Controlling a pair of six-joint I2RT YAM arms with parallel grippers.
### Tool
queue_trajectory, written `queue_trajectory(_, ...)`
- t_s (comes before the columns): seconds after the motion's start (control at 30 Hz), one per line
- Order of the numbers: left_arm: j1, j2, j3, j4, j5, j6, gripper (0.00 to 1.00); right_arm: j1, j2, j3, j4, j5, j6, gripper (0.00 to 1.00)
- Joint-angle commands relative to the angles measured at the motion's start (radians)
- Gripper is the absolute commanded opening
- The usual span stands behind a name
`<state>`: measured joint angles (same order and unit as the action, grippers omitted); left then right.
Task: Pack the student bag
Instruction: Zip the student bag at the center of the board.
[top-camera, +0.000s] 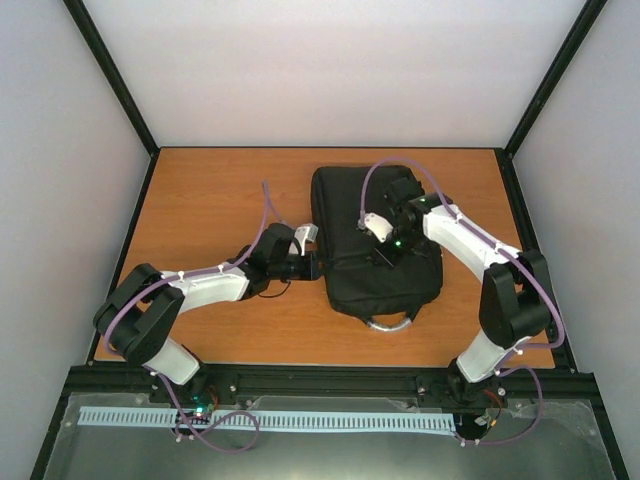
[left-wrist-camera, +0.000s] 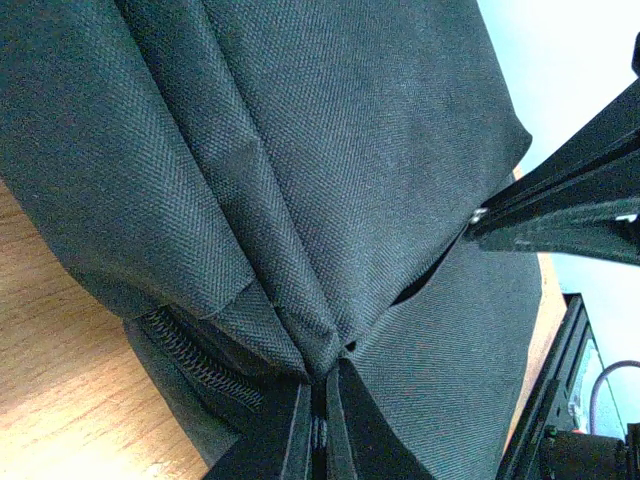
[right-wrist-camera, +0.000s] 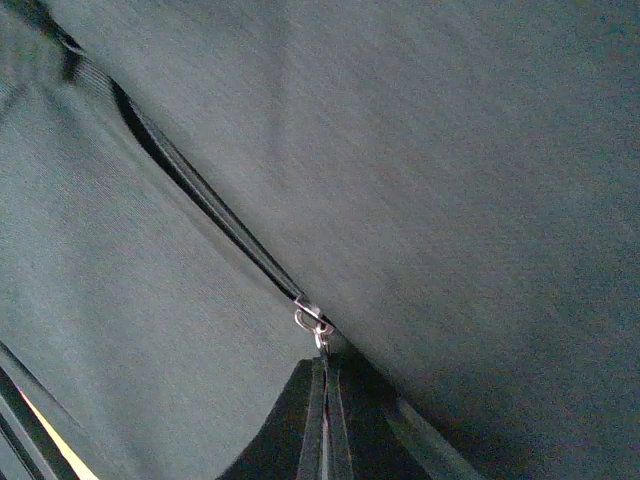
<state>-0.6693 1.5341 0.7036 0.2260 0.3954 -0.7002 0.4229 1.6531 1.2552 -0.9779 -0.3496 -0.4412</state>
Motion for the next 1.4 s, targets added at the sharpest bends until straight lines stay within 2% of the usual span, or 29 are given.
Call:
queue_trajectory(0.0, 0.010, -0.014, -0.006, -0.020, -0.050, 0.051, 0.01, -0.079, -0.037, -0.022, -0.138, 0.096, -0.049, 0.03)
queue_trajectory(0.7, 0.030, 0.007, -0.015, -0.032, -0.066, 0.056, 0.01, -0.452, -0.003, -0.086, -0.136, 0.139, -0.235, 0.03)
queue_trajectory(1.07, 0.036, 0.021, 0.036, -0.103, -0.080, 0.073, 0.01, -0.478, -0.007, -0.108, -0.110, 0.050, -0.230, 0.03)
queue_trajectory(1.37, 0.039, 0.011, 0.062, -0.163, -0.142, 0.094, 0.01, -0.527, 0.013, -0.130, -0.102, 0.052, -0.232, 0.03)
